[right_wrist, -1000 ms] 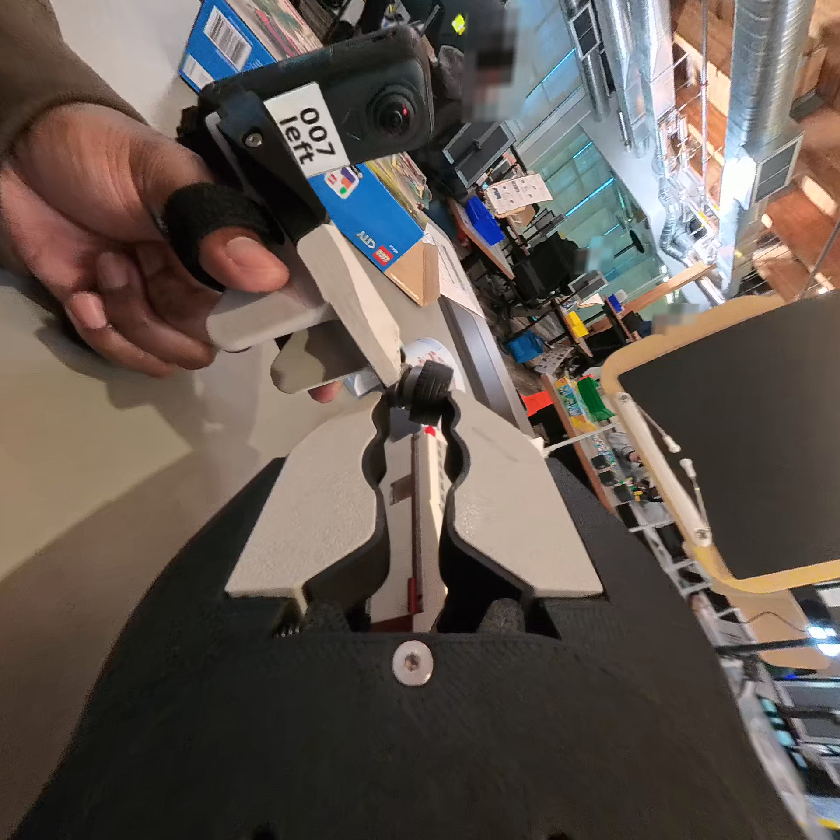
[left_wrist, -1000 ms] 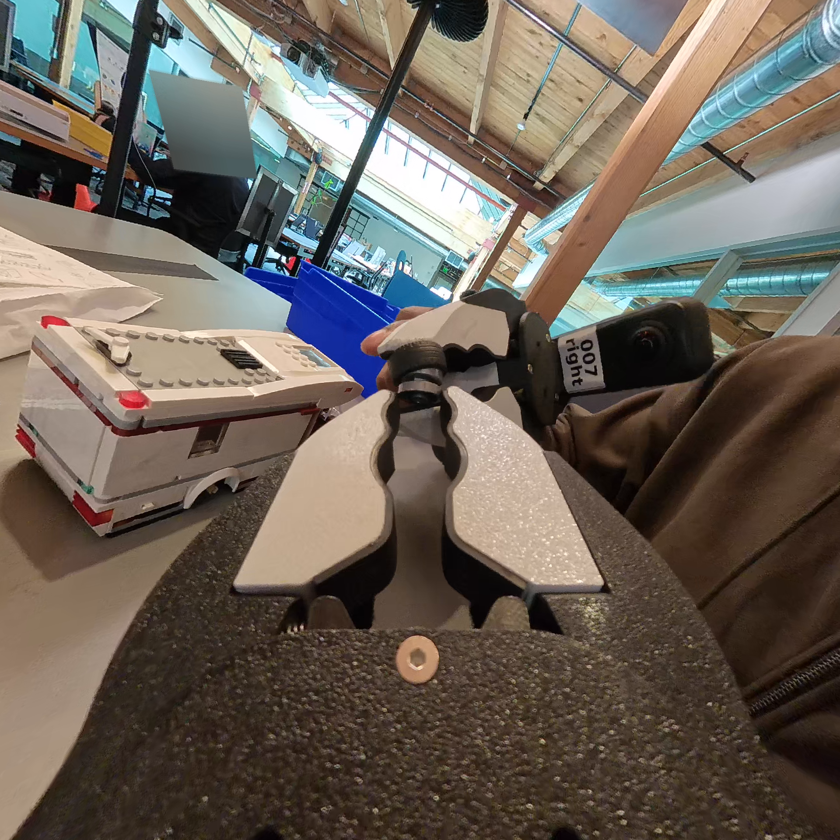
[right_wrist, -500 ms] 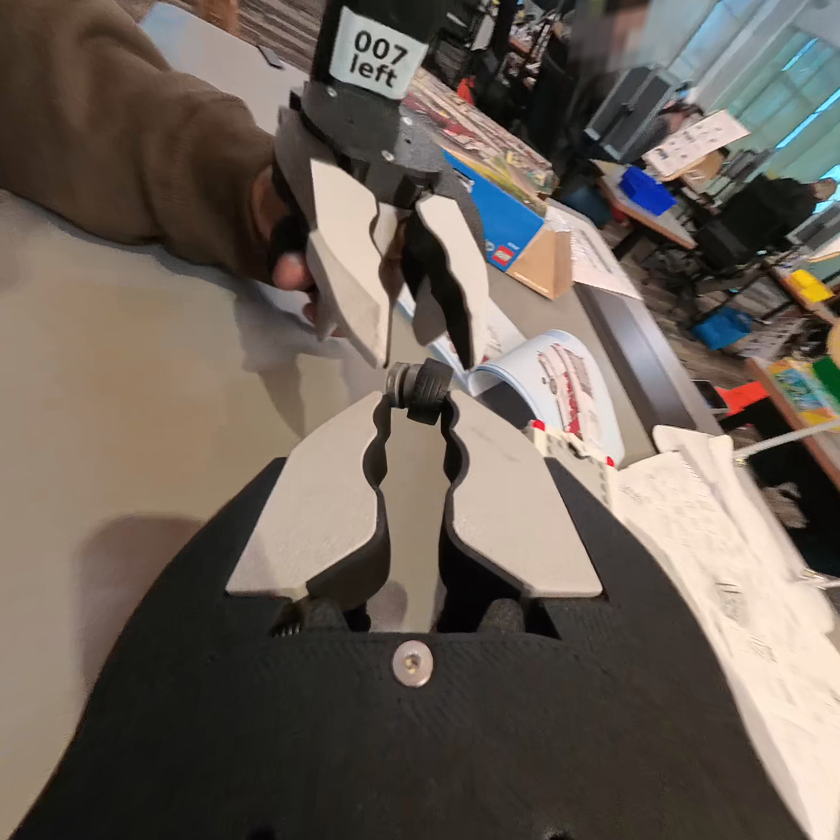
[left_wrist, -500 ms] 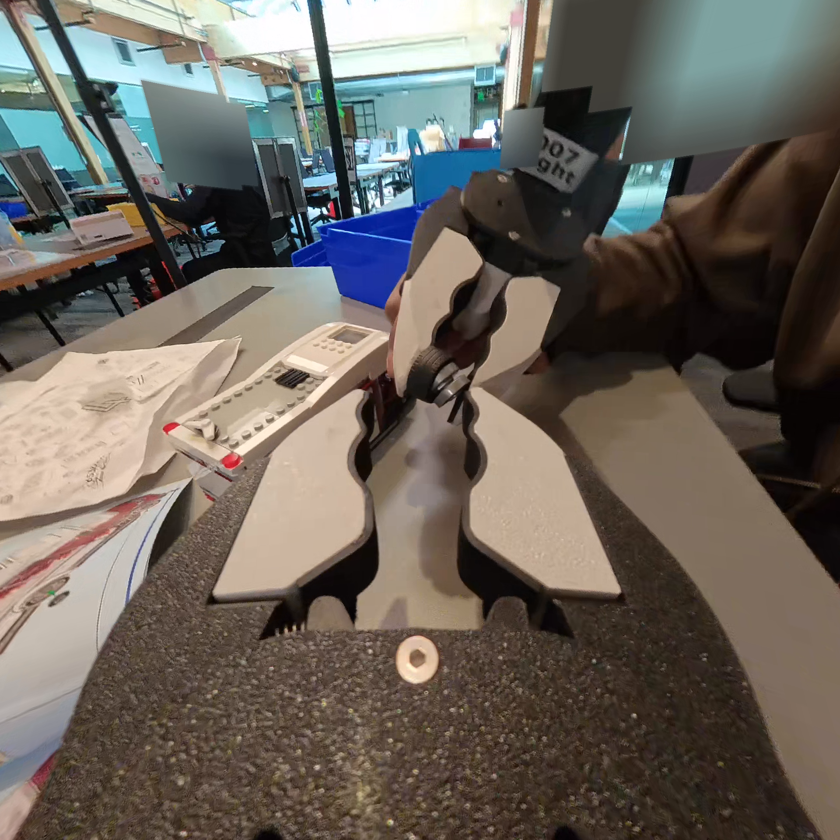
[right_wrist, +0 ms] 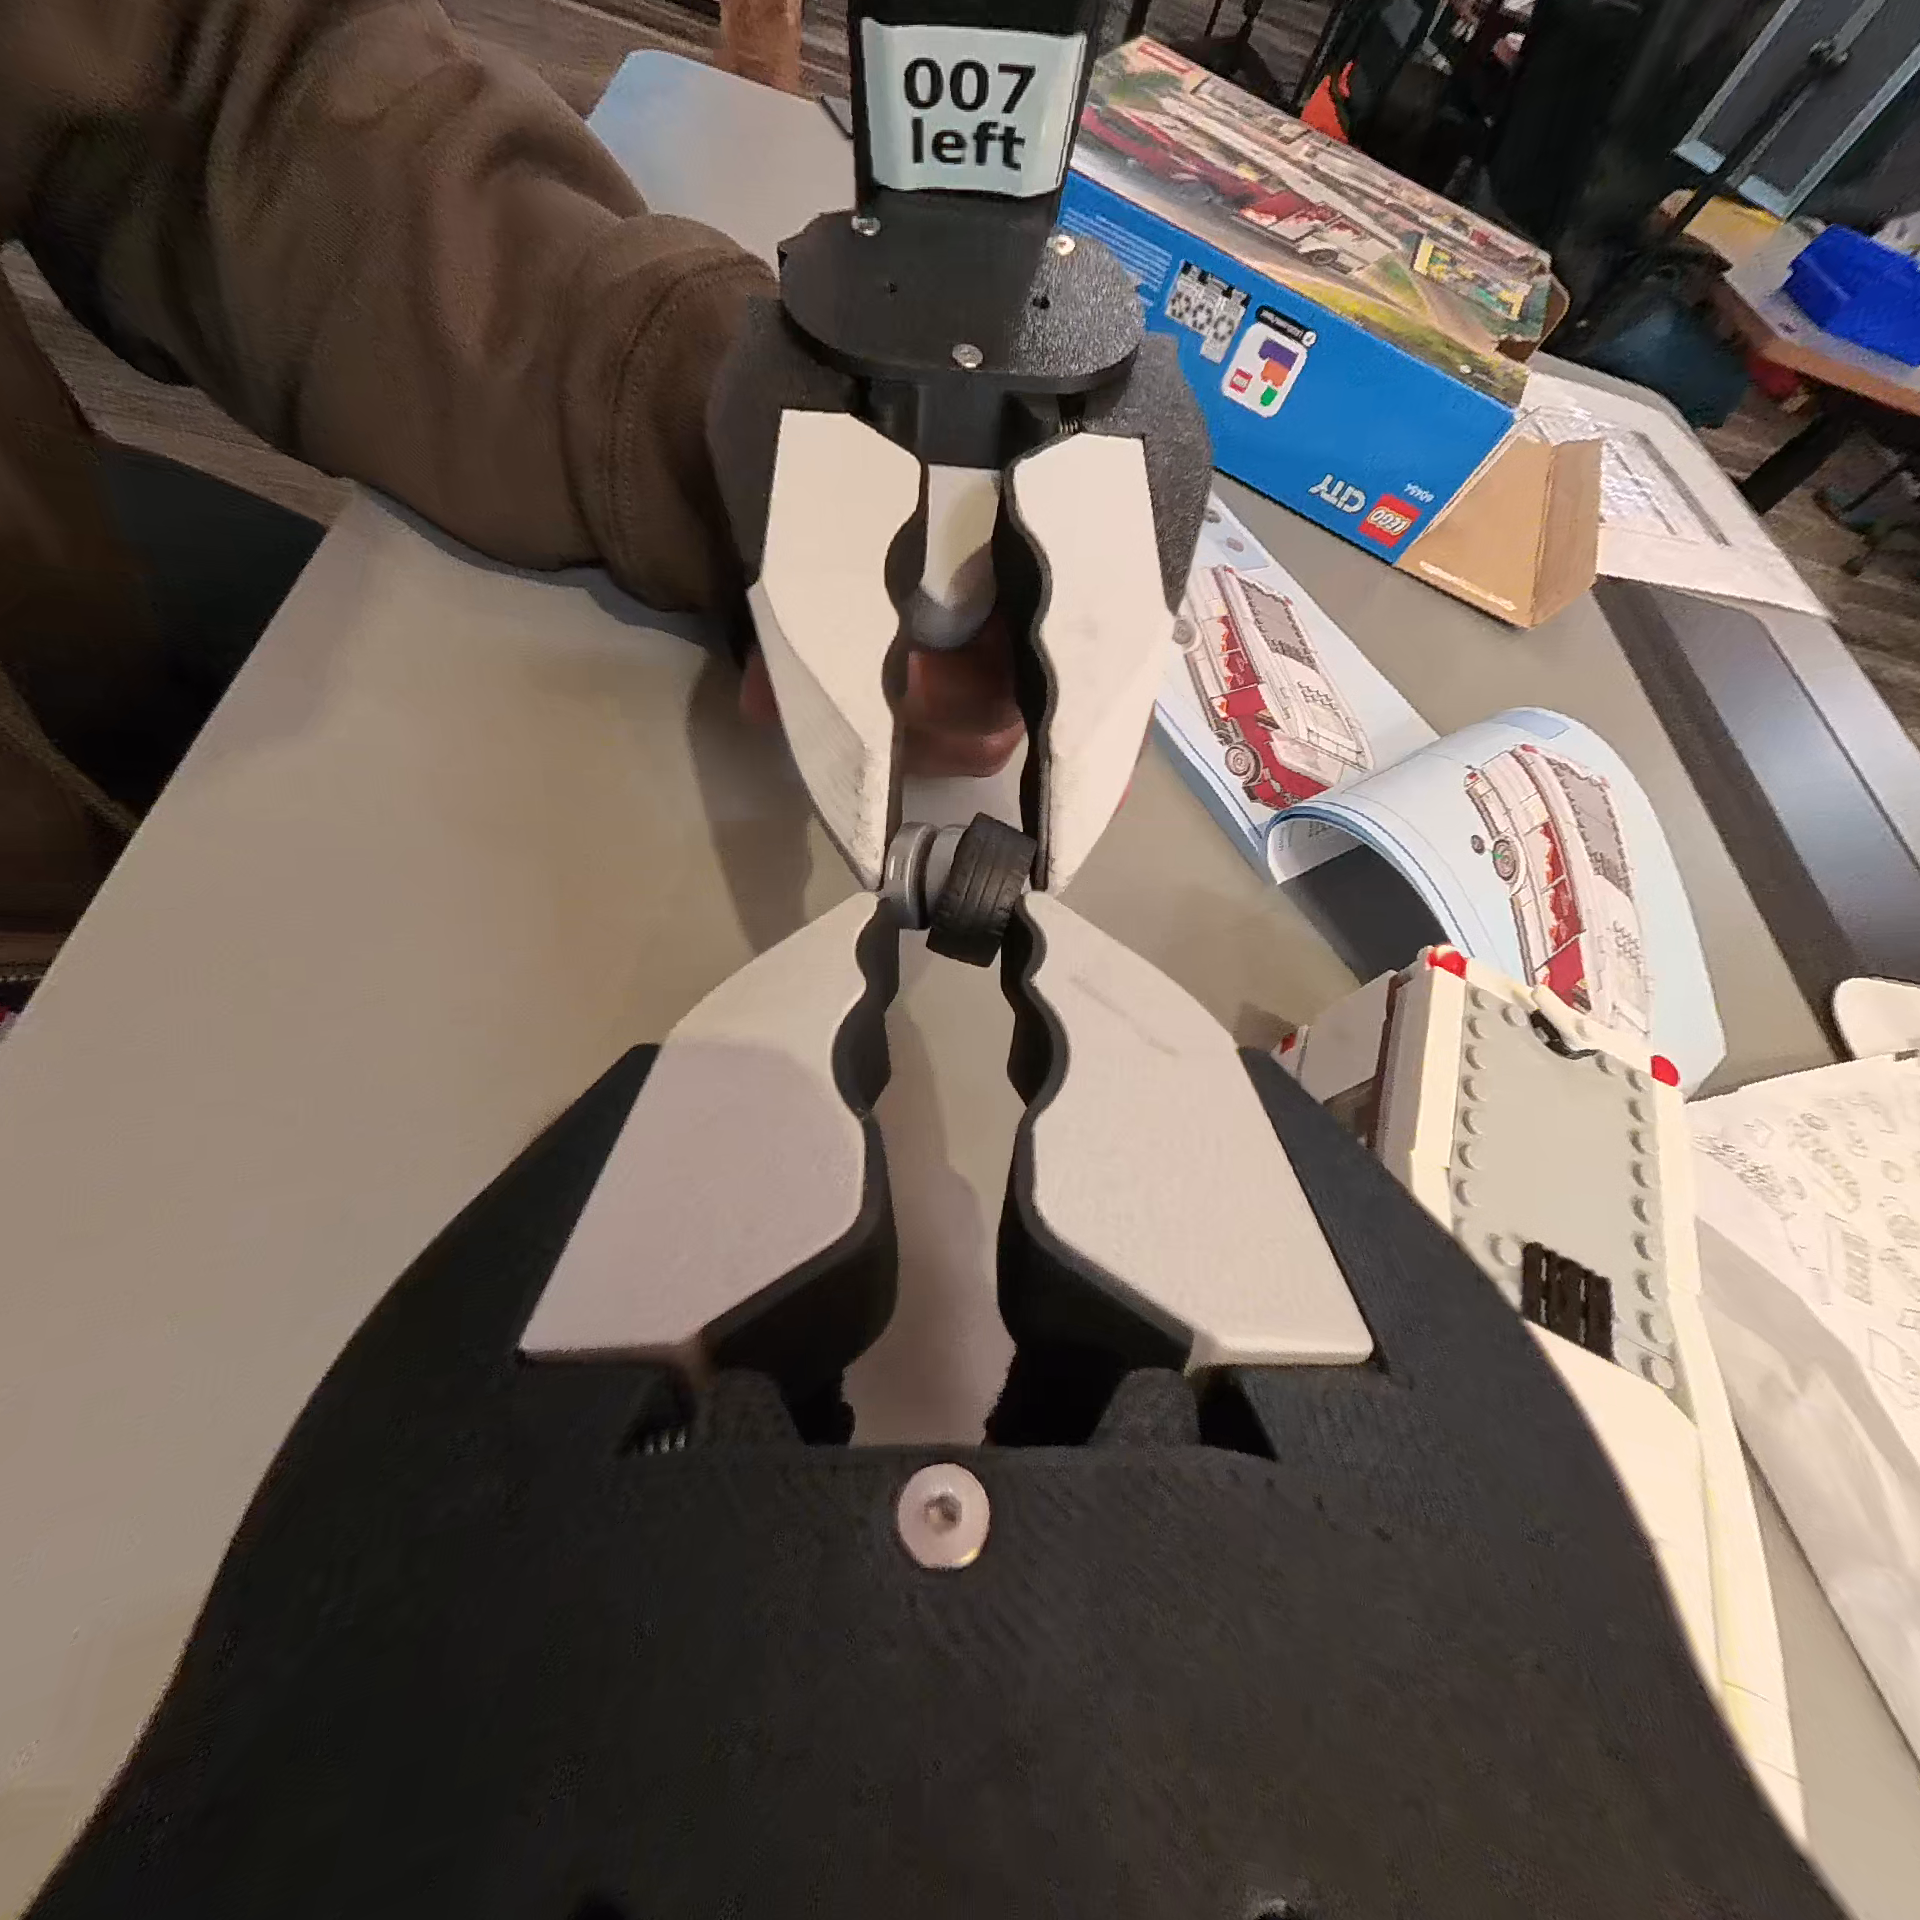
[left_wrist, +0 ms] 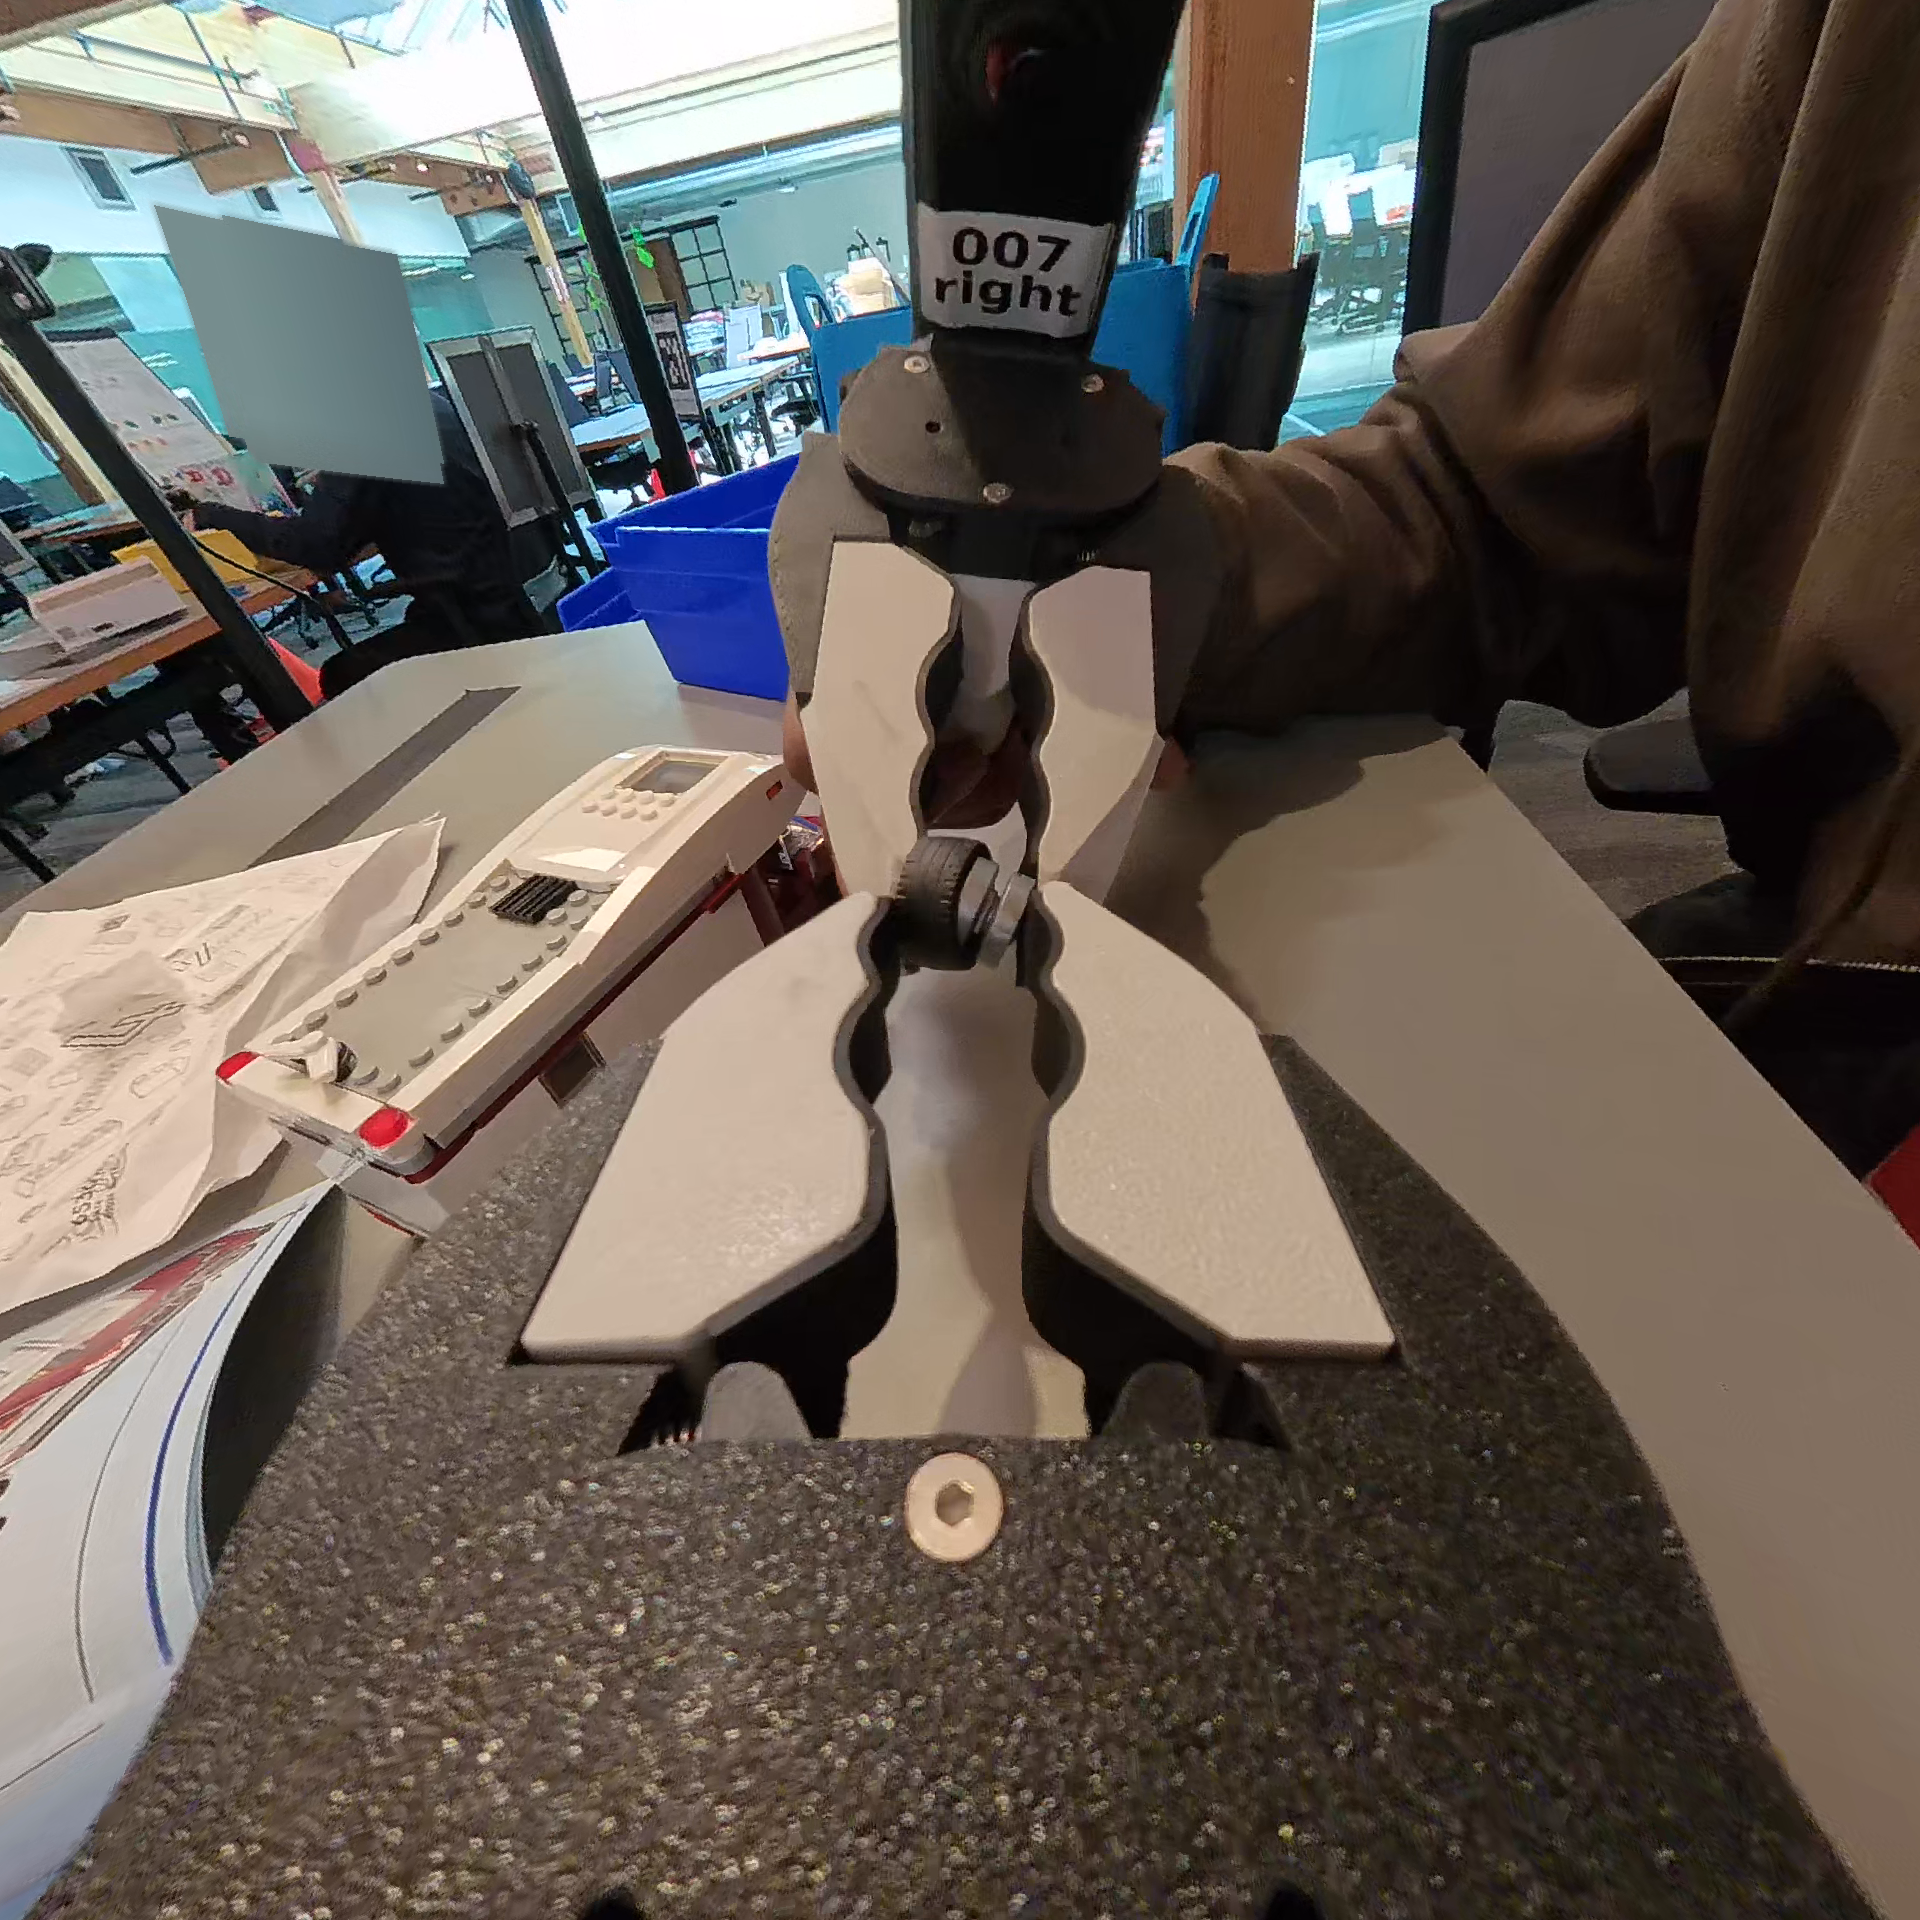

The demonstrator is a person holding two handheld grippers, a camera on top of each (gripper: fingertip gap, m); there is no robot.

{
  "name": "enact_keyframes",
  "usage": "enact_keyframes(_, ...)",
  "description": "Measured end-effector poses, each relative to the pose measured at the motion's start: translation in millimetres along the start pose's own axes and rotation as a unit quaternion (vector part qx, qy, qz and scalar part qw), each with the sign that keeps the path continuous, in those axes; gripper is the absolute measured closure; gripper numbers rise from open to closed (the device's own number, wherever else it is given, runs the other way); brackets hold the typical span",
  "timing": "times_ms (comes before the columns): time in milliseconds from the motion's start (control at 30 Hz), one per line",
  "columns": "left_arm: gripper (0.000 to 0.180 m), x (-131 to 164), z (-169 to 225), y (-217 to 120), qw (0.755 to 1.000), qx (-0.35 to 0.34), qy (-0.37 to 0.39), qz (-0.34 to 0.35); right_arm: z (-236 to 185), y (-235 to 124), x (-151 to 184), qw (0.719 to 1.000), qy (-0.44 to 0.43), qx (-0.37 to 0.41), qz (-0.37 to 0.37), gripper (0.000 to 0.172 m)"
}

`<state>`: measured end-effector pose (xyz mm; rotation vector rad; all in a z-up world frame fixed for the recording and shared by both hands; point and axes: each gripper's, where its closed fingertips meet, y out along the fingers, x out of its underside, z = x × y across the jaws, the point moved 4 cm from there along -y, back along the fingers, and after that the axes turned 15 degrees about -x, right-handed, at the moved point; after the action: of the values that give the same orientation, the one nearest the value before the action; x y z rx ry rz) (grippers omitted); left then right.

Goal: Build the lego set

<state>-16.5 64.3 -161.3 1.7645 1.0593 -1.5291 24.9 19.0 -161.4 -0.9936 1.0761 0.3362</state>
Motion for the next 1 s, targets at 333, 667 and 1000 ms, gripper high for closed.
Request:
enact_keyframes(333, 0.157, 2.9, -0.8, 1.3, 1.000, -0.009, 0.017, -0.014, 1.0, 1.2, 3.9, 1.000, 0.013, 0.006, -0.009, 0.152)
enact_keyframes(667, 0.157, 5.6, -5.3, 2.0, 1.000, -0.015, -0.001, -0.020, 1.1, -7.2, 6.3, 0.999, 0.004, 0.040, 0.008, 0.151)
enact_keyframes(1000, 0.157, 7.6, -1.2, 3.0, 0.999, -0.009, 0.018, -0.028, -2.0, -5.0, 6.7, 0.998, 0.052, 0.008, 0.035, 0.152)
